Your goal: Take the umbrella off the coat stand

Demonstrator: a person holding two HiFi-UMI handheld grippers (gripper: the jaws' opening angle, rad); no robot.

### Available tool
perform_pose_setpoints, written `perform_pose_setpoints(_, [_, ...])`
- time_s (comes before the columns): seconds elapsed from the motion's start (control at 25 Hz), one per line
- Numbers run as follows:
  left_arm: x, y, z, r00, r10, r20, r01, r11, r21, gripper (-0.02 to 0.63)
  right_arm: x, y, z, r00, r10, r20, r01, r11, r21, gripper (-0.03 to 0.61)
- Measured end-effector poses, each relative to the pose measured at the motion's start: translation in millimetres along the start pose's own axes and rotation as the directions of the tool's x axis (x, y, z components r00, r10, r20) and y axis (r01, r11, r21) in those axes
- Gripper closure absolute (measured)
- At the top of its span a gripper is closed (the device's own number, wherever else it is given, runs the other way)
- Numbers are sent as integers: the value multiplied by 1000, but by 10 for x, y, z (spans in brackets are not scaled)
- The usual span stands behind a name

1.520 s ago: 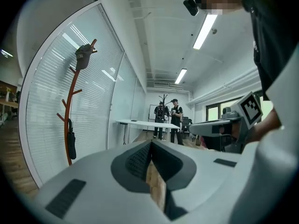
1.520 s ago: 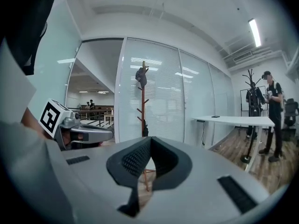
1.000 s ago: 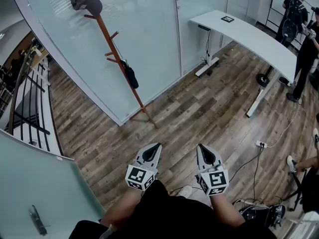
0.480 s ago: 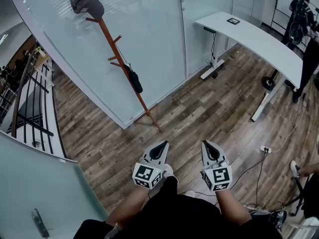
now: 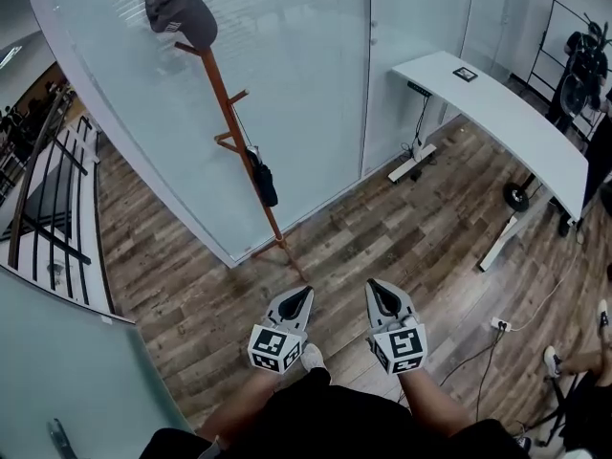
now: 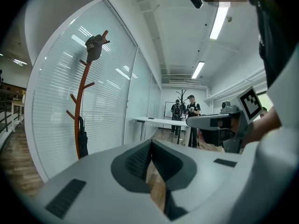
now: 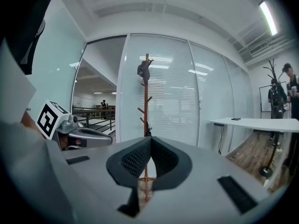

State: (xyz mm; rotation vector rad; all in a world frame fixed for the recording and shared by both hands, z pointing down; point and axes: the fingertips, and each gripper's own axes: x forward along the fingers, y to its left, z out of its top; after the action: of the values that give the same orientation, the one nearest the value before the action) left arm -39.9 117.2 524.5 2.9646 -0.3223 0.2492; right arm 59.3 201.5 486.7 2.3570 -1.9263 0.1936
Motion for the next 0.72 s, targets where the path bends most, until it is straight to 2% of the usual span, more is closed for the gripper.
perform_pose_setpoints(0.16, [97,390,86,1000,28,3,-28,1000,-9,600,427,67,45,1000,27,-1,-27,999,-23,572])
perform_pose_setpoints(0.4, [208,943,189,998,69,4,-69,998,-13,600,1054,231,155,996,90,2,-90,996,-5,572])
perform_pose_setpoints(0.72, [305,1472,266,997,83,-1,-83,996,-16,600,1678,376,226,992,125,-14,-125,992,-4,572])
